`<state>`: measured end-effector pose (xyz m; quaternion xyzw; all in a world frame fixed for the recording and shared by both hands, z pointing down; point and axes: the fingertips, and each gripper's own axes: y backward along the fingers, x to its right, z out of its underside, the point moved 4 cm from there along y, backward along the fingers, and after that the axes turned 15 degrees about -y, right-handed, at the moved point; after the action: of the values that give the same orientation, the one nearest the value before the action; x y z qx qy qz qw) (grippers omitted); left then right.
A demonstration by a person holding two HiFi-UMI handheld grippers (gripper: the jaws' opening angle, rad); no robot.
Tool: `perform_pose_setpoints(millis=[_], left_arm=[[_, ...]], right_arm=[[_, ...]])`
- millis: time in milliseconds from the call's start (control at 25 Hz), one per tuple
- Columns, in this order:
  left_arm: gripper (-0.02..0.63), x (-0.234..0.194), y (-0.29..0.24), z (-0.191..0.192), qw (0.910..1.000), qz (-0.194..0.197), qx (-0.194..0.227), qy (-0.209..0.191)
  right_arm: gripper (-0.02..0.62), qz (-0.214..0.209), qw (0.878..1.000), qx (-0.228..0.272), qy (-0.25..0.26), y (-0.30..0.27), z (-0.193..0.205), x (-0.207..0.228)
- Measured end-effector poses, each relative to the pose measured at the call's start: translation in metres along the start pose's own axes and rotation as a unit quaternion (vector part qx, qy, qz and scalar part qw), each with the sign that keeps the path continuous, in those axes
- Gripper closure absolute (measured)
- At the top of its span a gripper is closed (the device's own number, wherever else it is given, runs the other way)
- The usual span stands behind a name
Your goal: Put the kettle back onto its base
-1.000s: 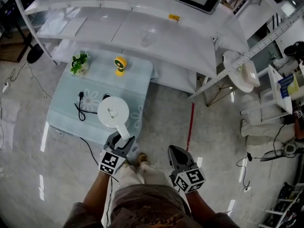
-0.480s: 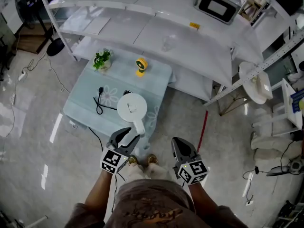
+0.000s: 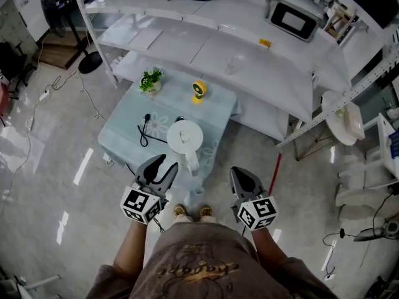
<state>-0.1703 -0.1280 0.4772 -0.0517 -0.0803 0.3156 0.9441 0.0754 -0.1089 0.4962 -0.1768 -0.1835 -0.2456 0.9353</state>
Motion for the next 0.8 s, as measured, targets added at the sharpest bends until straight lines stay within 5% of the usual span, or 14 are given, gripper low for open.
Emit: perform_pose_setpoints(millis=[440,800], left_arm=[[0.431,-0.01,0.048,-0.014,0.9945,-0.097,0.004,0.04],[0.562,-0.016,0.061,0.0,0.9897,-0.143,-0.004,0.014]], right_arm=[[0.6,-0.006,0.999,0.029,0.025,0.007,-0.027,-0.008],[0.6,-0.012,0.999,0.03,0.029,-0.003,-0.02,-0.011]])
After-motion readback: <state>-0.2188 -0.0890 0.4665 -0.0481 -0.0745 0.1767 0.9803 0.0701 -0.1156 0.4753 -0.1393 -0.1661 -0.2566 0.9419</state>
